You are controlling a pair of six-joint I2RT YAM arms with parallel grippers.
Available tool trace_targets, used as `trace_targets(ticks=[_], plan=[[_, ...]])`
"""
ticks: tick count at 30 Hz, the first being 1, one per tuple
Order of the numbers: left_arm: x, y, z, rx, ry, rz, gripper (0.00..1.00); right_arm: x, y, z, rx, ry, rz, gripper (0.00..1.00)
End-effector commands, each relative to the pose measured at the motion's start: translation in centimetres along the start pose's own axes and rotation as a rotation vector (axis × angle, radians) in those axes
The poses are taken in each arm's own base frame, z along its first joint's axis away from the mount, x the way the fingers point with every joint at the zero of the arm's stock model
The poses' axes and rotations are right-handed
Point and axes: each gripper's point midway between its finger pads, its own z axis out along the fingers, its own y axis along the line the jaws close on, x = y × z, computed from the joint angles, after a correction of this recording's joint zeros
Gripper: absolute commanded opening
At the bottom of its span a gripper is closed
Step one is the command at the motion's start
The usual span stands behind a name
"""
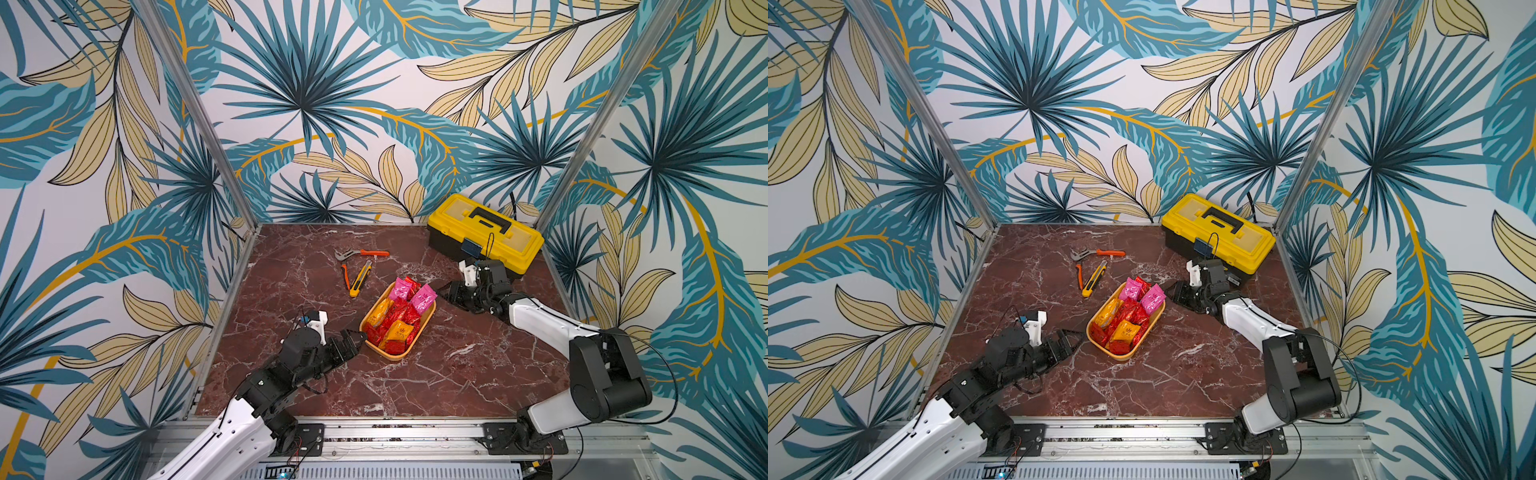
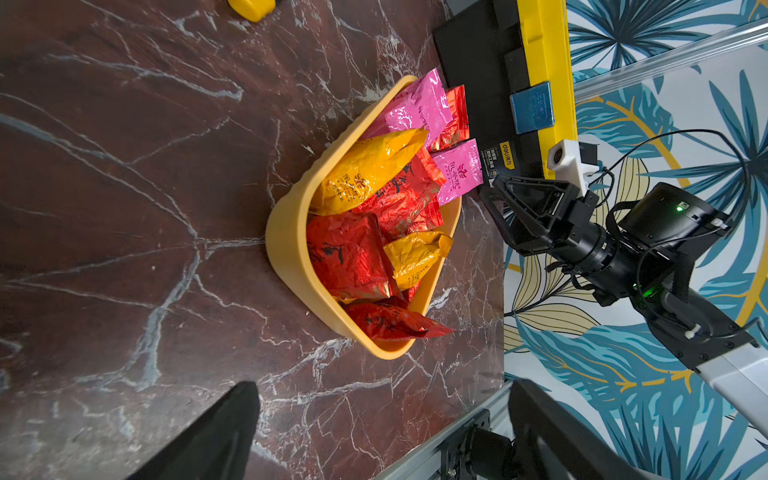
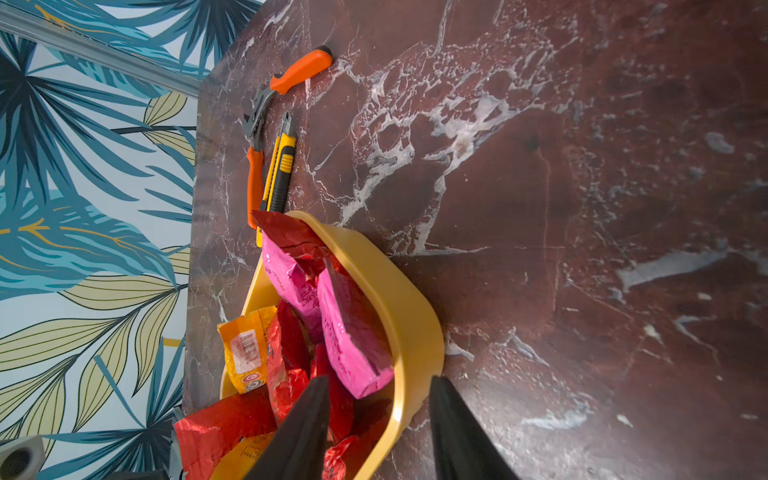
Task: Take the tea bags out of the storage box
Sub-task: Pick up the tea bag from the storage box.
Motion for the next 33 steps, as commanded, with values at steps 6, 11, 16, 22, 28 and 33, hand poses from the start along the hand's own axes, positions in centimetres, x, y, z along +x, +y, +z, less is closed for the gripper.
trace_targets(ticks=[6, 11, 16, 22, 28, 33], plan=[[-0.2, 0.2, 0.3, 0.003, -0.019, -0.012, 0.99, -0.2, 1.3, 1.4, -0.058, 0.030, -0.062, 0.42], [-0.3, 0.1, 0.4, 0.004, -0.021, -0.017, 0.99, -0.1, 1.6, 1.9, -0.066, 0.047, -0.077, 0.39], [-0.3, 0.1, 0.5, 0.006, -0.019, -0.023, 0.99, -0.2, 1.6, 2.2, -0.062, 0.055, -0.082, 0.36], [-0.3, -0.1, 0.5, 0.016, -0.021, -0.026, 0.99, -0.1, 1.6, 2.6, -0.056, 0.068, -0.086, 0.34], [-0.5, -0.5, 0.4, 0.027, -0.025, -0.029, 0.99, 0.0, 1.4, 3.0, -0.044, 0.080, -0.090, 0.30], [-0.6, -0.8, 0.3, 0.035, -0.026, -0.026, 0.99, -0.1, 1.8, 3.2, -0.050, 0.081, -0.090, 0.20]])
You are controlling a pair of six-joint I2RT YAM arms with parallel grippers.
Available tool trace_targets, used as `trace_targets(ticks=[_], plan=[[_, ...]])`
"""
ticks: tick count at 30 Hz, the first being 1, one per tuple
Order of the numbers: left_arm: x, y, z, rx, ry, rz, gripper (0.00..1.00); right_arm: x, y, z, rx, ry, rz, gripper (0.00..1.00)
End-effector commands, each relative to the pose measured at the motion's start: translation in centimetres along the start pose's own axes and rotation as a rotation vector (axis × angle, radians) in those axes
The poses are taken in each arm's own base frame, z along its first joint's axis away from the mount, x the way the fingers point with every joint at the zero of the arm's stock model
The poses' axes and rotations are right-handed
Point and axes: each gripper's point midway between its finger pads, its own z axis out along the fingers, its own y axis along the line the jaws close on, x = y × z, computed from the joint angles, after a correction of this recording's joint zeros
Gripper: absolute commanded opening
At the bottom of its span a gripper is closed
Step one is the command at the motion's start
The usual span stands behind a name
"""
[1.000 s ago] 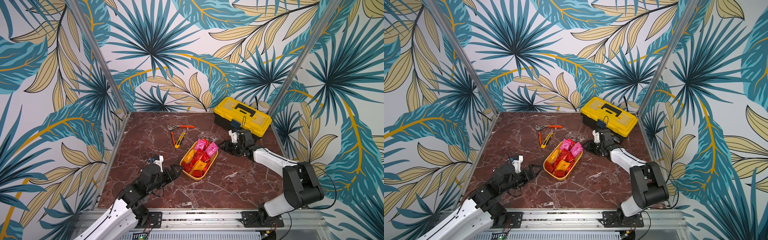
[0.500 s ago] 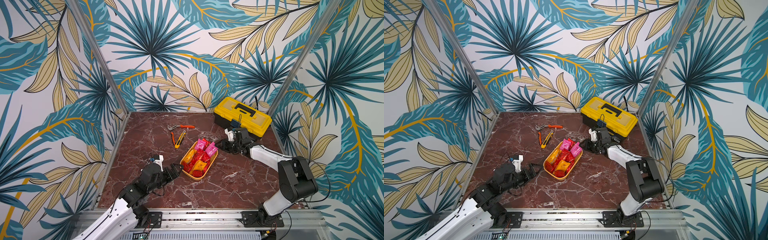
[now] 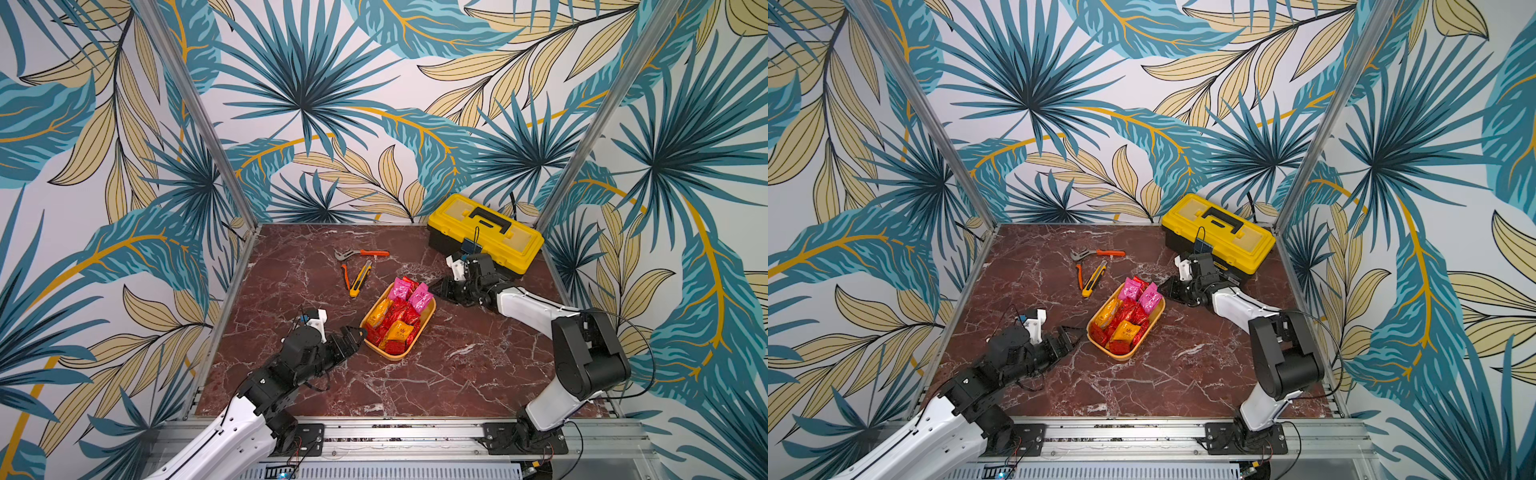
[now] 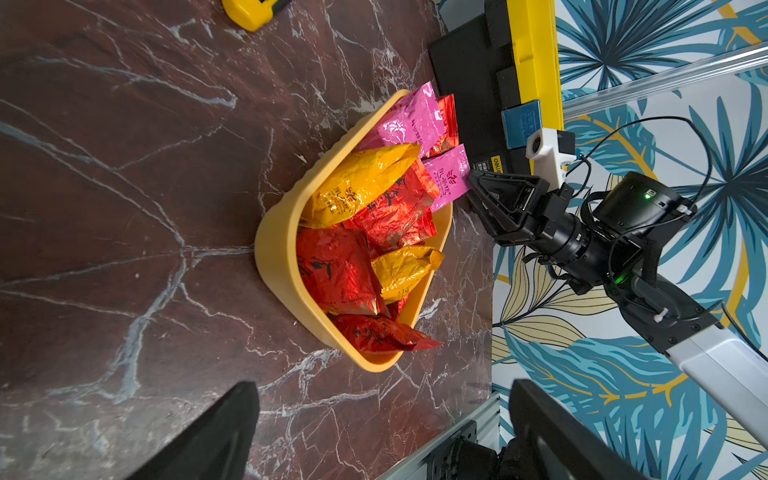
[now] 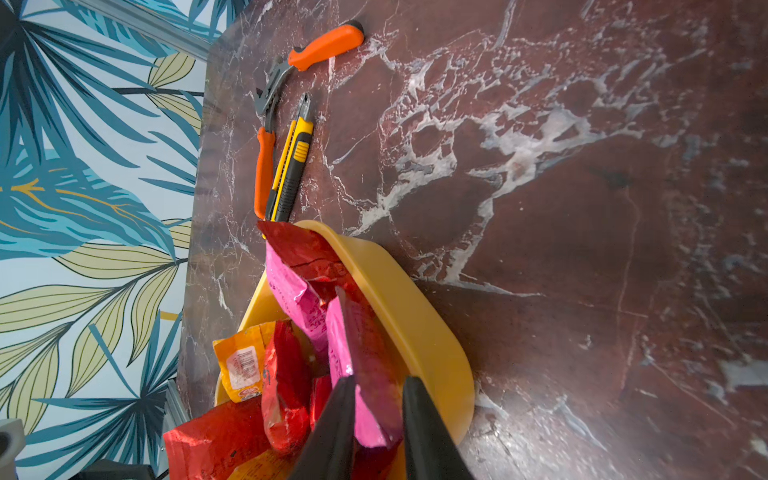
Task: Take the tea bags out of the storage box
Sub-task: Pick up the tea bag from the storage box.
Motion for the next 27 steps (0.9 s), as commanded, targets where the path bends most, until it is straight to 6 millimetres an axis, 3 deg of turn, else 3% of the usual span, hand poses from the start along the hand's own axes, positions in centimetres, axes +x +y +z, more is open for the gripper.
trace_targets(ticks=[1, 8, 12, 20, 27], plan=[[-0.1, -0.2, 0.1, 0.012, -0.009, 0.003, 0.99, 0.1, 0.5, 0.3, -0.009, 0.016, -0.015, 0.18], [-0.3, -0.6, -0.1, 0.022, -0.015, 0.001, 0.99, -0.7, 2.3, -1.2, -0.039, -0.017, -0.016, 0.00], [-0.7, -1.3, -0.4, 0.036, -0.030, 0.004, 0.99, -1.3, 3.8, -3.1, -0.057, -0.048, -0.029, 0.00], [-1.7, -3.2, -0.7, 0.056, -0.049, 0.039, 1.00, -2.3, 6.6, -9.0, -0.036, -0.157, -0.098, 0.00], [-2.4, -5.1, -0.3, 0.076, -0.052, 0.075, 1.00, -2.0, 6.7, -15.1, 0.076, -0.283, -0.116, 0.00]])
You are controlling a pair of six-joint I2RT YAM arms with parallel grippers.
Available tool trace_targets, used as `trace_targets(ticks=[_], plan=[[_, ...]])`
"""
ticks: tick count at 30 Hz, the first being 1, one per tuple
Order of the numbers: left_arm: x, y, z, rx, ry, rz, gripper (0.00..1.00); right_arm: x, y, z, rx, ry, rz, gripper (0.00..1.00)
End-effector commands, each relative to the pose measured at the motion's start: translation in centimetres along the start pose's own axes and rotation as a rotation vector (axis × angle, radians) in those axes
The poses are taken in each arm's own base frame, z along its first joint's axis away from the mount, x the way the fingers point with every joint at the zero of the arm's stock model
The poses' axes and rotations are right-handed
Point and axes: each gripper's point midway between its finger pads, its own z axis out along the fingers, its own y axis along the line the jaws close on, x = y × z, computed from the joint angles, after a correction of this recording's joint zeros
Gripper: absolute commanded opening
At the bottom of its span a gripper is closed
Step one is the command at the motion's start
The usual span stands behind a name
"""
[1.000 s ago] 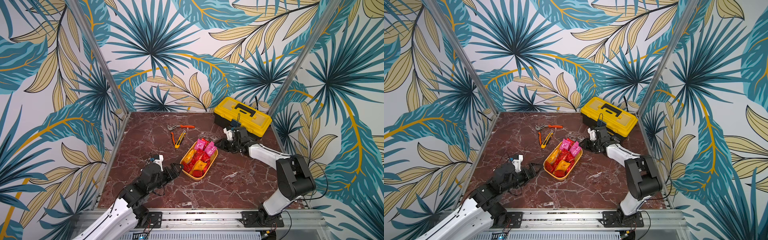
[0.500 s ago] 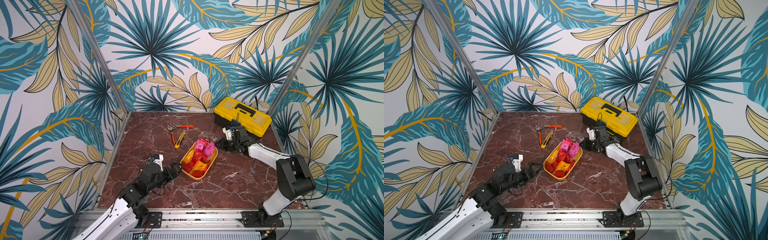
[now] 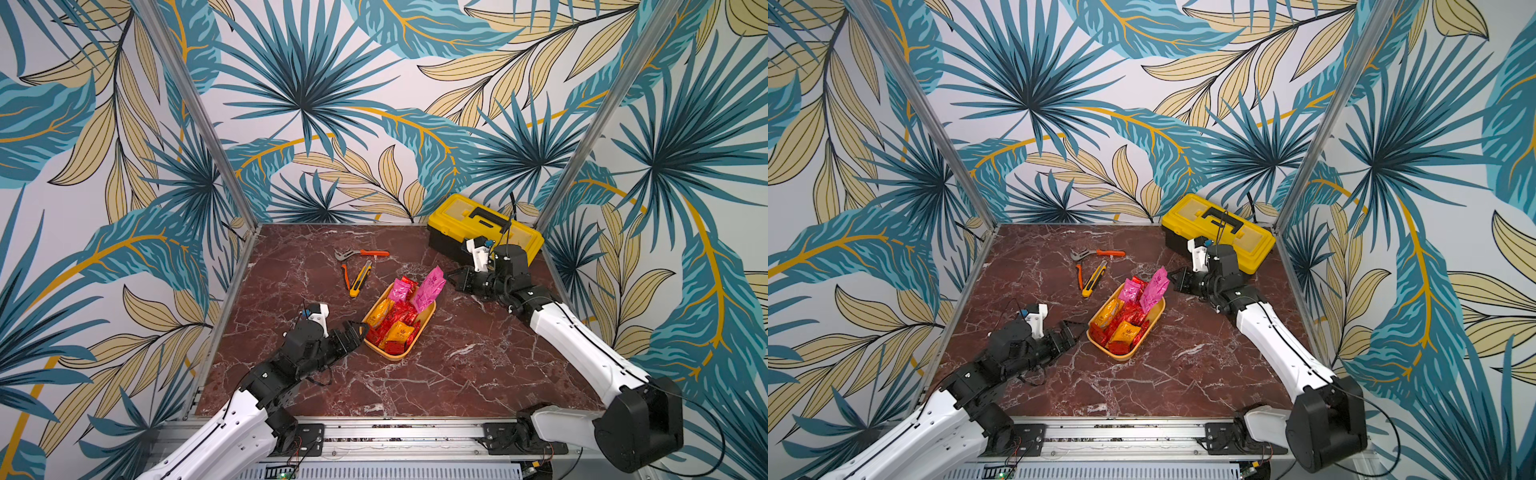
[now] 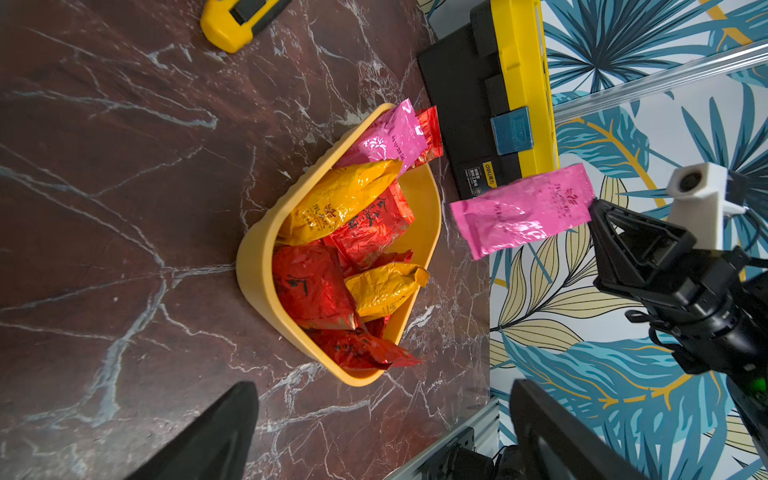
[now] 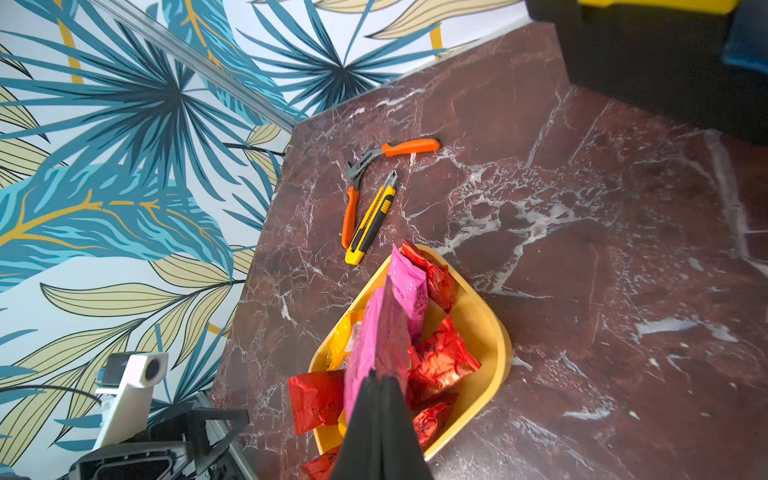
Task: Take the tea bags out of the storage box
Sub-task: Pick up the tea bag from the storage box, then place the tea bag at the center of the board.
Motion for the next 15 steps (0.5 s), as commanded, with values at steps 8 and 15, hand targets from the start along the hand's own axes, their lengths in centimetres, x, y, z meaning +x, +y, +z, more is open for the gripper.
trace_targets(ticks=[8, 15], plan=[[-3.3, -5.0, -1.4, 0.067, -0.104, 0.109, 1.00, 1.7, -7.2, -7.4, 0.381, -0.151, 0.080, 0.00], [-3.4, -5.8, -0.9, 0.065, -0.077, 0.136, 1.00, 6.3, -12.0, -4.5, 0.419, -0.067, 0.210, 0.00]])
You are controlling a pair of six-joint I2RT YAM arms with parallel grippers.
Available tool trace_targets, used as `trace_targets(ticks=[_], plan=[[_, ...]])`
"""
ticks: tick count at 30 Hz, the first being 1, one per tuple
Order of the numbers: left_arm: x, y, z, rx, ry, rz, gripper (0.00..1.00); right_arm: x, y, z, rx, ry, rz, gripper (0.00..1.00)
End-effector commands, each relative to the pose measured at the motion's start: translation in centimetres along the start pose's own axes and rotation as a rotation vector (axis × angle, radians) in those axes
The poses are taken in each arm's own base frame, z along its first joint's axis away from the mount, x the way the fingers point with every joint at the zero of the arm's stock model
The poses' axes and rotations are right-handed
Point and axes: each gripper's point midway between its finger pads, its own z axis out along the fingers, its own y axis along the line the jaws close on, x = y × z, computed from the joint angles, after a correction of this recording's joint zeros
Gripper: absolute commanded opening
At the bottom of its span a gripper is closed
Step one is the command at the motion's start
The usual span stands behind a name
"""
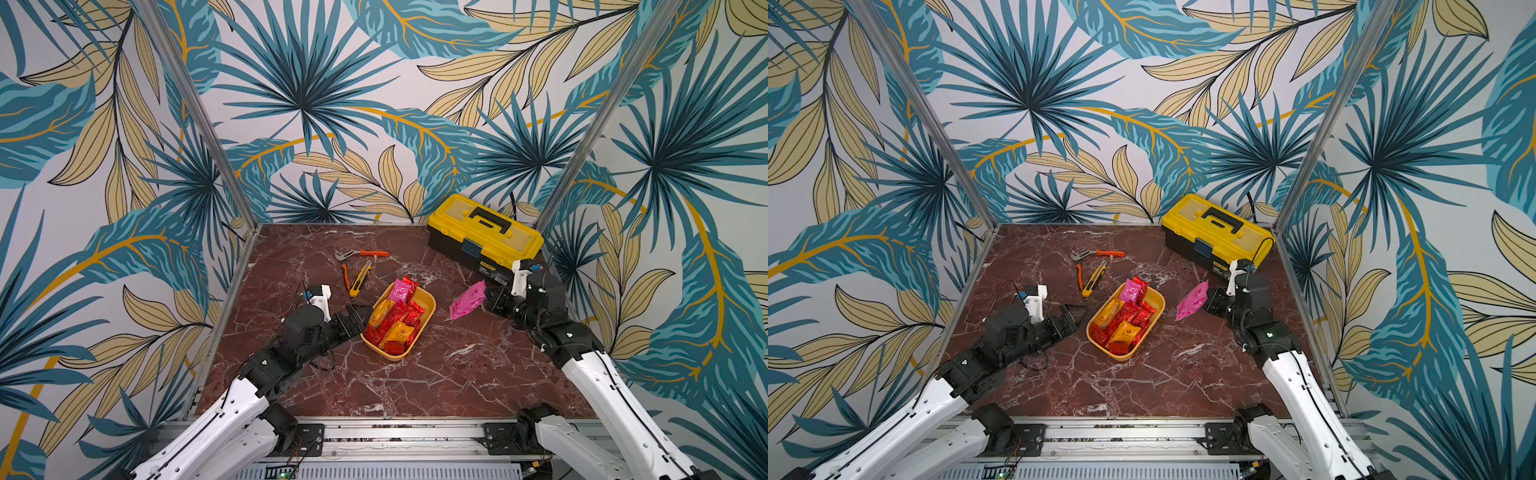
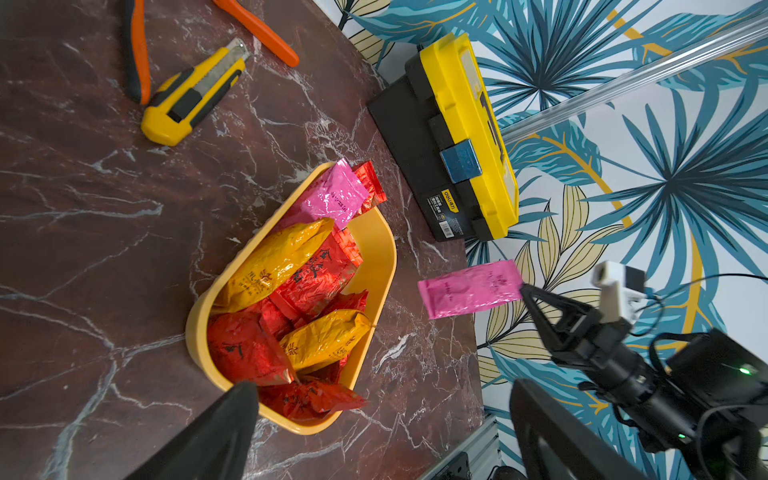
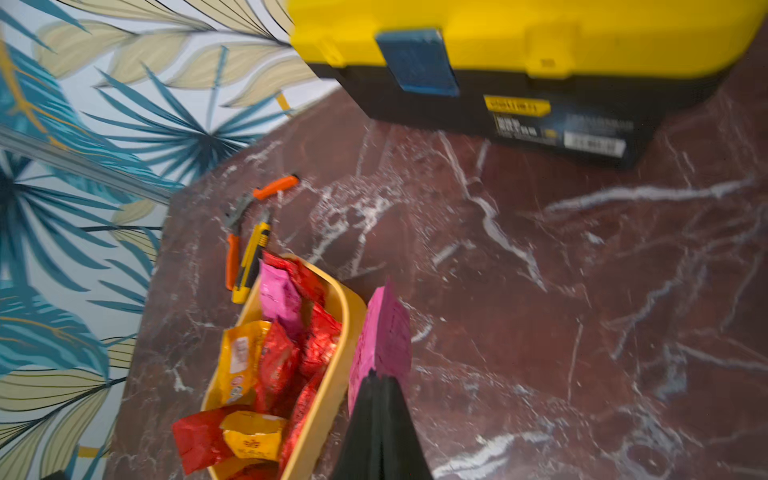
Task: Take the tea bags out of the storage box
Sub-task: Place the tea bag at the center of the board.
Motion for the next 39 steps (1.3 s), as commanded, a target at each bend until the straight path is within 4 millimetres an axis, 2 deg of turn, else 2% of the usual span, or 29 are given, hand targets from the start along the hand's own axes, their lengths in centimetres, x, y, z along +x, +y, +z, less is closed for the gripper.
trace_targets(ticks=[1, 5, 6, 7, 9, 10, 11, 13, 15, 16, 17, 23, 27, 28, 30, 34, 36, 39], plan=[[-0.4, -0.7, -0.1, 0.012, 0.000, 0.031, 1.00, 1.6, -2.2, 1.7, 0.056, 0.031, 0.066, 0.00], [-0.2, -0.2, 0.0, 0.005, 0.001, 0.023, 1.00, 2.5, -4.3, 3.2, 0.108, 0.051, 0.100, 0.00], [0.0, 0.0, 0.0, 0.002, 0.004, 0.023, 1.00, 2.7, -4.9, 3.4, 0.132, 0.053, 0.103, 0.06], [0.0, 0.1, -0.2, -0.004, 0.001, 0.023, 1.00, 2.8, -5.6, 3.4, 0.160, 0.056, 0.106, 0.22], [0.0, 0.6, -0.4, -0.024, -0.002, 0.026, 1.00, 3.0, -6.6, 3.2, 0.220, 0.068, 0.102, 0.46], [0.1, 0.9, -0.5, -0.035, 0.000, 0.025, 1.00, 3.0, -6.9, 3.0, 0.244, 0.074, 0.095, 0.52], [0.0, 1.2, -0.6, -0.044, -0.002, 0.023, 1.00, 3.0, -7.0, 2.9, 0.257, 0.082, 0.086, 0.55], [0.1, 1.9, -0.6, -0.070, 0.003, 0.018, 1.00, 2.7, -6.9, 2.3, 0.270, 0.096, 0.069, 0.61], [0.1, 2.6, -0.6, -0.093, 0.005, 0.003, 1.00, 2.3, -5.9, 1.8, 0.238, 0.105, 0.043, 0.80], [0.1, 2.8, -0.6, -0.100, 0.004, -0.004, 1.00, 2.2, -5.2, 1.6, 0.206, 0.114, 0.032, 0.97], [0.1, 3.1, -0.6, -0.106, 0.005, -0.009, 1.00, 2.0, -4.2, 1.3, 0.161, 0.125, 0.015, 0.99], [-0.1, 4.6, -0.6, -0.139, -0.003, -0.035, 1.00, 2.1, 2.5, -0.2, -0.162, 0.190, -0.034, 0.99], [0.3, 5.6, -0.5, -0.161, 0.002, -0.048, 1.00, 3.7, 8.1, -1.2, -0.433, 0.286, -0.074, 0.84], [0.4, 5.8, -0.5, -0.165, 0.003, -0.051, 1.00, 4.4, 9.3, -1.5, -0.475, 0.314, -0.103, 0.83], [0.7, 6.4, -0.6, -0.172, 0.007, -0.062, 1.00, 6.5, 11.6, -2.1, -0.527, 0.383, -0.211, 0.73], [1.2, 7.8, -1.2, -0.192, 0.001, -0.089, 1.00, 10.7, 13.8, -2.0, -0.504, 0.493, -0.394, 0.57], [1.5, 8.4, -1.6, -0.200, -0.002, -0.102, 1.00, 11.6, 13.9, -1.6, -0.473, 0.499, -0.447, 0.50], [2.0, 9.2, -2.4, -0.210, -0.011, -0.118, 1.00, 12.2, 13.7, -0.9, -0.427, 0.486, -0.525, 0.47]])
